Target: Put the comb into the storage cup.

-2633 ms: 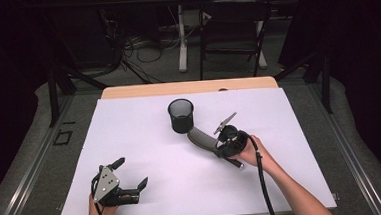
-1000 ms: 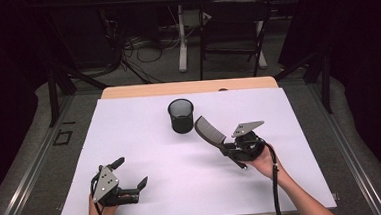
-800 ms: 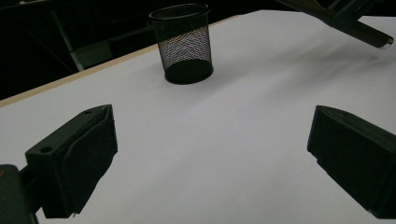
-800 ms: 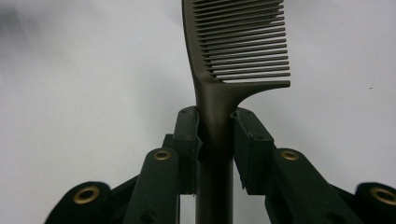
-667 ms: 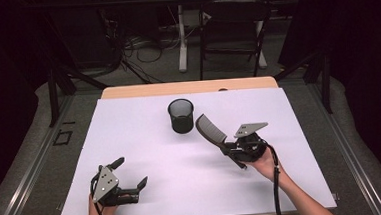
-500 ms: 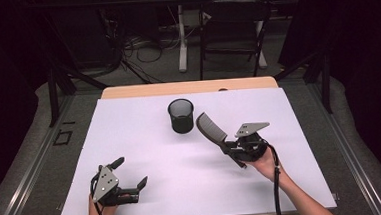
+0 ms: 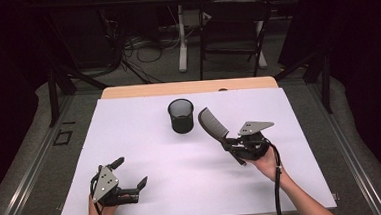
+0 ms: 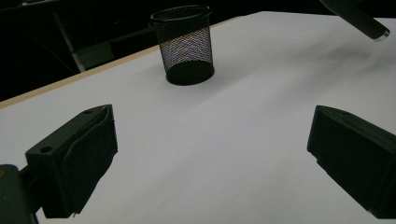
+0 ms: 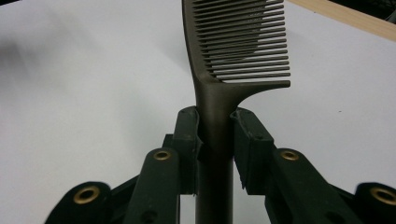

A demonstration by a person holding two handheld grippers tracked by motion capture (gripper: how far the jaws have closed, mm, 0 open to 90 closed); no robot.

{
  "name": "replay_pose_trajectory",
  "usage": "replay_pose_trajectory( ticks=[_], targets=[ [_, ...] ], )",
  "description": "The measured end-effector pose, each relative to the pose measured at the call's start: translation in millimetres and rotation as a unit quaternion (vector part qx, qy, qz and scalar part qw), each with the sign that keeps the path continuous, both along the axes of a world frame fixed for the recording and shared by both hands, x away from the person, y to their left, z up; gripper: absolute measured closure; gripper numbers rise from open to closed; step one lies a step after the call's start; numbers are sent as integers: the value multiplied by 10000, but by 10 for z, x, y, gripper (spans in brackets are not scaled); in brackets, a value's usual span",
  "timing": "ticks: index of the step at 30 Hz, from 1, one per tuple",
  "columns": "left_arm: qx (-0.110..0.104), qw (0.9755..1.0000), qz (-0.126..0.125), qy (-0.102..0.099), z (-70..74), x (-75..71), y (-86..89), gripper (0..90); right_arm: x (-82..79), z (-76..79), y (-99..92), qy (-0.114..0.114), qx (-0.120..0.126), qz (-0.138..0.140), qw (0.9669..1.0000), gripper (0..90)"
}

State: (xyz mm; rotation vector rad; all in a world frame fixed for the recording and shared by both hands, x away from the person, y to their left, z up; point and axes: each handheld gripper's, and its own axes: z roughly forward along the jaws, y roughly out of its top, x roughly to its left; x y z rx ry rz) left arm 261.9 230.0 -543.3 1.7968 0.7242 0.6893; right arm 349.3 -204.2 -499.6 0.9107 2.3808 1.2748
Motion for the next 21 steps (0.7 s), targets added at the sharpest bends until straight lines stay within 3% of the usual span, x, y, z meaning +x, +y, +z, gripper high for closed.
replay_pose_trajectory(
  ticks=[21],
  targets=[
    [-3, 10000, -9, 22, -2, 6, 1, 19, -12, 86, -39, -291, 204, -141, 9993, 728]
  ],
)
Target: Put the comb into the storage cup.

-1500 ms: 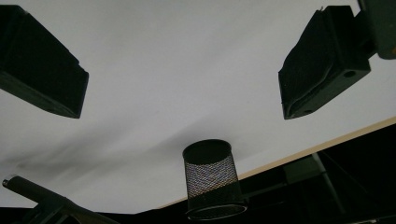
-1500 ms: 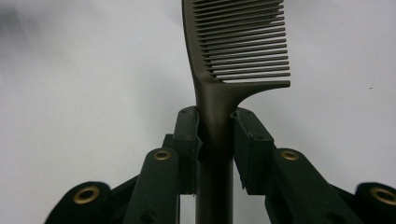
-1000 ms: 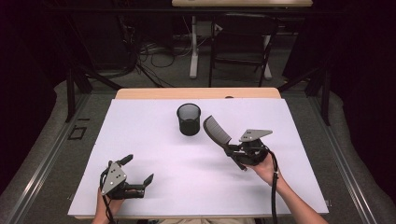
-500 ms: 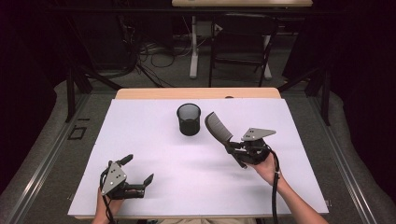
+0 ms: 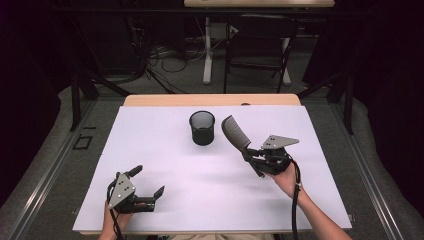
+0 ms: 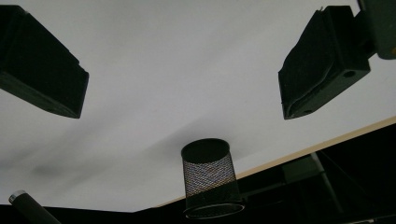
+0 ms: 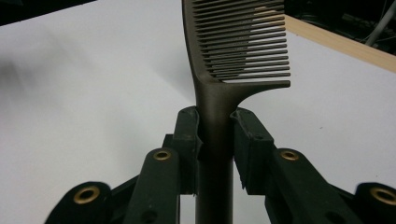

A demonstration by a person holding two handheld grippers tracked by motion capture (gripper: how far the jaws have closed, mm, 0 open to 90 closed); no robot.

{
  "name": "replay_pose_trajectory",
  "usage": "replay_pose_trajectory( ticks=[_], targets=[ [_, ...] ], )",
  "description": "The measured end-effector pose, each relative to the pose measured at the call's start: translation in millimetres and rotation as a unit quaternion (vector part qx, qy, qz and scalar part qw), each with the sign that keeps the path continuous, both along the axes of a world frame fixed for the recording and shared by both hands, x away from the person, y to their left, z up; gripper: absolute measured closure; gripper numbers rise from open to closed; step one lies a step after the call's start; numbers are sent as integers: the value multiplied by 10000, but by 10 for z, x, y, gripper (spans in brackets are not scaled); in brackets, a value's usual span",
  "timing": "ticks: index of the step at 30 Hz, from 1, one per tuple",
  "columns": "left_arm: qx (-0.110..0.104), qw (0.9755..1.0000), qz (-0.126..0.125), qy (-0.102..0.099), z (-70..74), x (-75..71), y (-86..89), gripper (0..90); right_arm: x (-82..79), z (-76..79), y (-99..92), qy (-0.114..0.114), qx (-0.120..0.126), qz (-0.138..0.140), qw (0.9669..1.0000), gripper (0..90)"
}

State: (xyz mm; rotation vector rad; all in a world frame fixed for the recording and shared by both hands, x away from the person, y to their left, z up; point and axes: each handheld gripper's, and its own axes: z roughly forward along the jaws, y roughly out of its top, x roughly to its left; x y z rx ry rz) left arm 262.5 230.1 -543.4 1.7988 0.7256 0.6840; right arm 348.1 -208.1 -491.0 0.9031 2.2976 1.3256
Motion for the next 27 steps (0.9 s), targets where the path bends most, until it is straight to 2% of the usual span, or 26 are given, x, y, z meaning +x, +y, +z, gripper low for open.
replay_pose_trajectory(
  ticks=[13, 27],
  targets=[
    [-29, 10000, -2, -3, -2, 3, 1, 18, 20, 54, -2, -188, 95, -73, 9998, 729],
    [-53, 10000, -18, -5, 1, 1, 1, 18, 65, 92, 13, -294, 206, -175, 9992, 728]
  ],
)
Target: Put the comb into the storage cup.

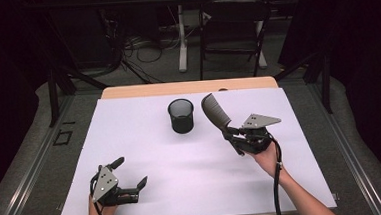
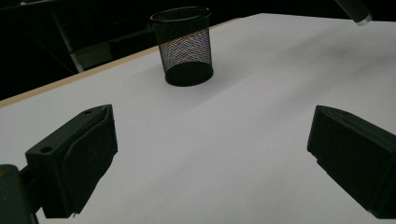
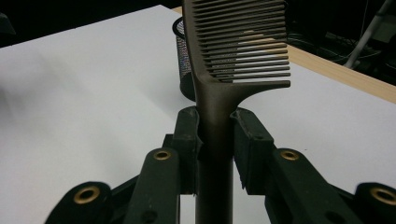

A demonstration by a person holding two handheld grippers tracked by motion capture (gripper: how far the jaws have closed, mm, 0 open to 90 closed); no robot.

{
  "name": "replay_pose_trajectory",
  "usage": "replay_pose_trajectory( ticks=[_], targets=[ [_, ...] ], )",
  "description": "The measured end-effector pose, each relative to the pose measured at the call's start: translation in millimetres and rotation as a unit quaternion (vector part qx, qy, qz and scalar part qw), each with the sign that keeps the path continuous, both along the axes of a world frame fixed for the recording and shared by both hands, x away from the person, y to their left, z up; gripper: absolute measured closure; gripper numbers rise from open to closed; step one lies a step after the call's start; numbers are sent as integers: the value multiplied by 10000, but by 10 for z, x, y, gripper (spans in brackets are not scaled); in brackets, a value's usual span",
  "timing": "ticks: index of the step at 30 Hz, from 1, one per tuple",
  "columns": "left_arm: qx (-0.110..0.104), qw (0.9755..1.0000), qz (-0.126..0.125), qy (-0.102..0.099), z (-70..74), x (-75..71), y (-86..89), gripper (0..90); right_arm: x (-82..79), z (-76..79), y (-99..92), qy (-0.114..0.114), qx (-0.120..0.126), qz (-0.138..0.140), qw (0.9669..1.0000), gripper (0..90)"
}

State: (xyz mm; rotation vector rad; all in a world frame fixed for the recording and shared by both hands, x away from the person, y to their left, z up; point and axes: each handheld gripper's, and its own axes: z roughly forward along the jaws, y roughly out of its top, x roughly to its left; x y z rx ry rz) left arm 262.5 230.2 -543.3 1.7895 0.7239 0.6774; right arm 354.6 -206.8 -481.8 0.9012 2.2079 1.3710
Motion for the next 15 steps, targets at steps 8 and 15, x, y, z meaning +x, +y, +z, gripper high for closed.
replay_pose_trajectory(
  ticks=[8, 15],
  targets=[
    [-57, 10000, -17, 19, 0, 2, 5, 18, 34, 18, 33, -58, 42, -16, 10000, 728],
    [-52, 10000, -22, 9, 1, 10, -1, 18, 65, 42, 58, -112, 65, -22, 9999, 728]
  ],
)
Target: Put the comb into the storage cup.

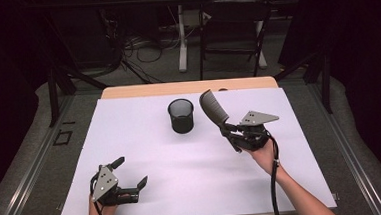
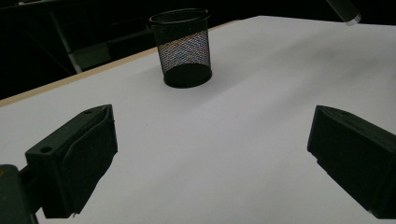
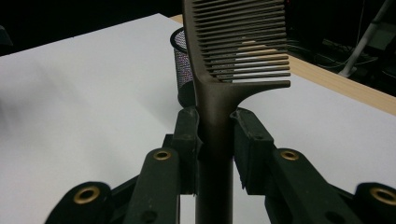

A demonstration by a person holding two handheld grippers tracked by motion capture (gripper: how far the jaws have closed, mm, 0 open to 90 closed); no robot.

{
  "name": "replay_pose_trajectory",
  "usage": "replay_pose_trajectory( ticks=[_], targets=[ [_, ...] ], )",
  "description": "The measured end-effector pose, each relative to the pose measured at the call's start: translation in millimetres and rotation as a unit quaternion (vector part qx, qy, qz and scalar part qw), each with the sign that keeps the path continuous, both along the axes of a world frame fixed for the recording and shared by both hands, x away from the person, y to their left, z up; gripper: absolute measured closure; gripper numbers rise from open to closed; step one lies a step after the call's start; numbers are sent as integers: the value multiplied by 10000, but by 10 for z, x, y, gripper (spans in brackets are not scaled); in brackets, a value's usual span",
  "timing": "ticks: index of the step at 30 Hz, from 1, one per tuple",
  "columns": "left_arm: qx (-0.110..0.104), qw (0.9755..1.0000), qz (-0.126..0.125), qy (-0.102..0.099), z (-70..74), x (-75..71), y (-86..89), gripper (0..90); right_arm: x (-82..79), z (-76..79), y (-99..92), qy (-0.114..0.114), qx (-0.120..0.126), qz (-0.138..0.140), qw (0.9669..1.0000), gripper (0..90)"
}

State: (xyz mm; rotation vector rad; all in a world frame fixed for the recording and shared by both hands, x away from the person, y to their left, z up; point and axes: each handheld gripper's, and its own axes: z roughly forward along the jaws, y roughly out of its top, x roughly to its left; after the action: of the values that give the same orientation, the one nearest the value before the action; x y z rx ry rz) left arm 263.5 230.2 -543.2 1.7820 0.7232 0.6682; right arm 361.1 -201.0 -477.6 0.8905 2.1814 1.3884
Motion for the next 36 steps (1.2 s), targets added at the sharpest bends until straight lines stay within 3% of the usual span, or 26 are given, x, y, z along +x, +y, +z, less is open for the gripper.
replay_pose_trajectory(
  ticks=[36],
  targets=[
    [-12, 10000, -9, -4, -1, -2, -3, 19, 175, 154, 144, -240, 229, -61, 9994, 728]
  ],
)
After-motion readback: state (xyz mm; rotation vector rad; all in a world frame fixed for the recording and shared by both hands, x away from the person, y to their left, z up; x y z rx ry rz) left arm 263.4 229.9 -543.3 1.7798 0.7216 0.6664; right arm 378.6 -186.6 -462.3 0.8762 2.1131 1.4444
